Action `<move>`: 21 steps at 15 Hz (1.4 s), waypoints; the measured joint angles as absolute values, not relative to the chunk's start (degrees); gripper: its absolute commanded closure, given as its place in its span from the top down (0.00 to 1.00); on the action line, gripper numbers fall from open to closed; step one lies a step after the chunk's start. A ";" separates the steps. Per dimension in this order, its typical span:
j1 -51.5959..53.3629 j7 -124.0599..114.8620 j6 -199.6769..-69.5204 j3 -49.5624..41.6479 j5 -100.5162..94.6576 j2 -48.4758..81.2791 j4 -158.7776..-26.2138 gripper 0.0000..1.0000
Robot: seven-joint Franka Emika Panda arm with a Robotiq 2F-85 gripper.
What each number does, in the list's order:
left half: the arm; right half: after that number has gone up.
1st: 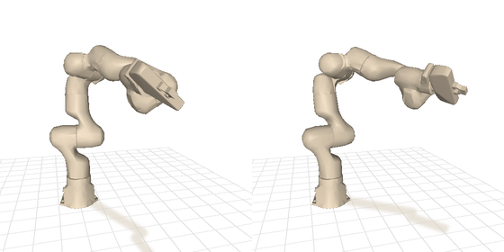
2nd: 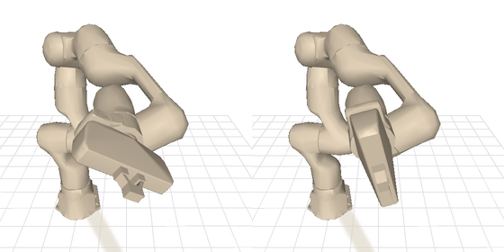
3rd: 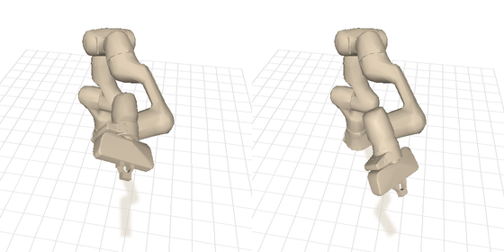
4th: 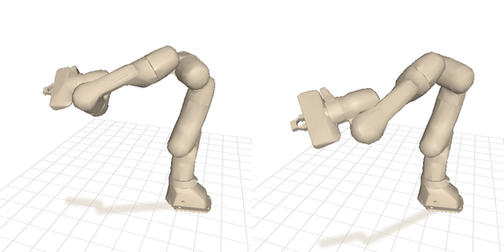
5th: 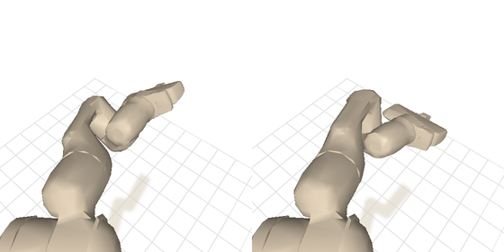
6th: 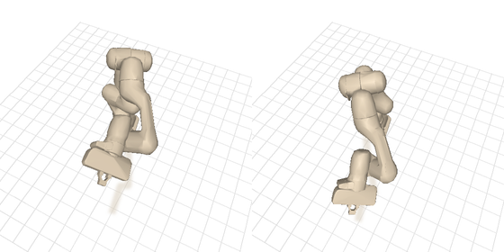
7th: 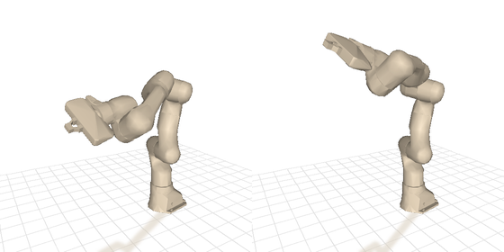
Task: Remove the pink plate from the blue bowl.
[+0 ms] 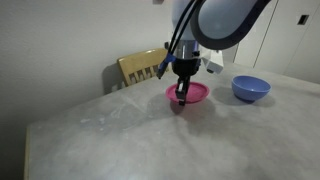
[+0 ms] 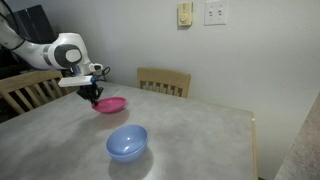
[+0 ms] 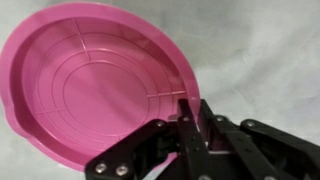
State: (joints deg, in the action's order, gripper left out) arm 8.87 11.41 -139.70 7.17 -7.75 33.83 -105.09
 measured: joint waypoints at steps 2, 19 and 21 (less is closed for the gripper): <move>8.51 15.74 -139.87 7.57 -7.75 37.06 -103.58 0.03; 7.59 17.88 -139.03 7.55 -9.68 38.17 -100.25 1.00; 7.60 17.79 -138.00 7.59 -9.81 35.33 -101.67 1.00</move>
State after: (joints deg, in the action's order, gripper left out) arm 7.60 17.79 -138.00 7.59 -9.81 35.33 -101.67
